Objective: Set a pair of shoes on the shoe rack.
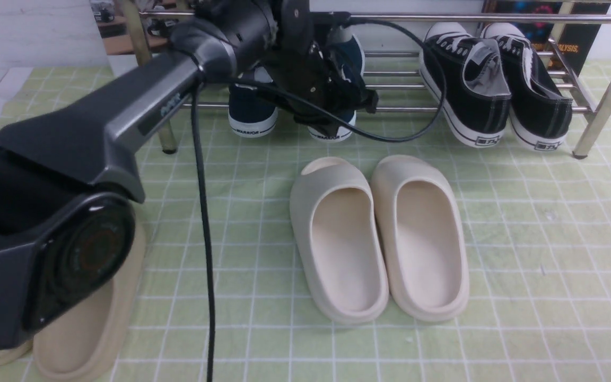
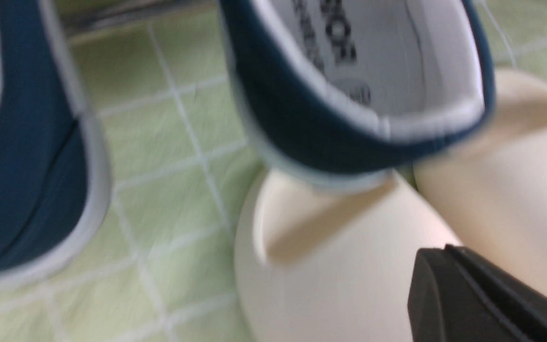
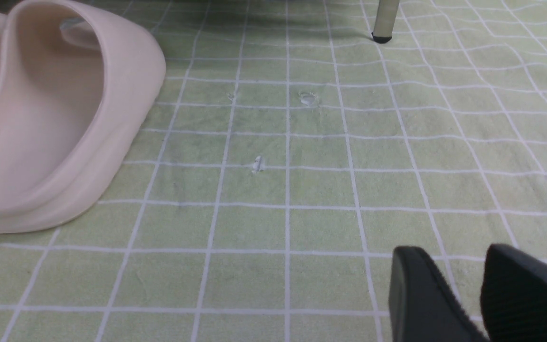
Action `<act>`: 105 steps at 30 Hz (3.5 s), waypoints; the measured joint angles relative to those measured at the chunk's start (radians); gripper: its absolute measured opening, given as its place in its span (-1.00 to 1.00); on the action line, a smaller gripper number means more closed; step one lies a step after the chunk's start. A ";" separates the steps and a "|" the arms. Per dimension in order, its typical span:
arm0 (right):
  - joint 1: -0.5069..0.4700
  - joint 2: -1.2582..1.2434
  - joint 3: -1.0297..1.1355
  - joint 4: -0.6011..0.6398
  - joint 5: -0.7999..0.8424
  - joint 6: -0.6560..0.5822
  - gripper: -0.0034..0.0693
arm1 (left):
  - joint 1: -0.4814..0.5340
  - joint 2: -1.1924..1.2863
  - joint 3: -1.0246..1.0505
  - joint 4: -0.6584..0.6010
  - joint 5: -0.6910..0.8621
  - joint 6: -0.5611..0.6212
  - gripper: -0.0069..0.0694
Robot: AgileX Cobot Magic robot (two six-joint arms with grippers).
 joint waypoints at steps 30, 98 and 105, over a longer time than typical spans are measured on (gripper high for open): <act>0.000 0.000 0.000 0.000 0.000 0.000 -0.25 | 0.000 -1.710 1.788 -0.060 -0.900 0.007 -0.85; 0.000 -0.001 0.000 0.000 0.000 0.000 -0.25 | 0.408 -2.218 2.214 0.057 -0.686 0.048 -0.85; 0.000 -0.001 0.000 0.000 0.000 0.000 -0.25 | 0.408 -2.218 2.214 0.057 -0.686 0.048 -0.85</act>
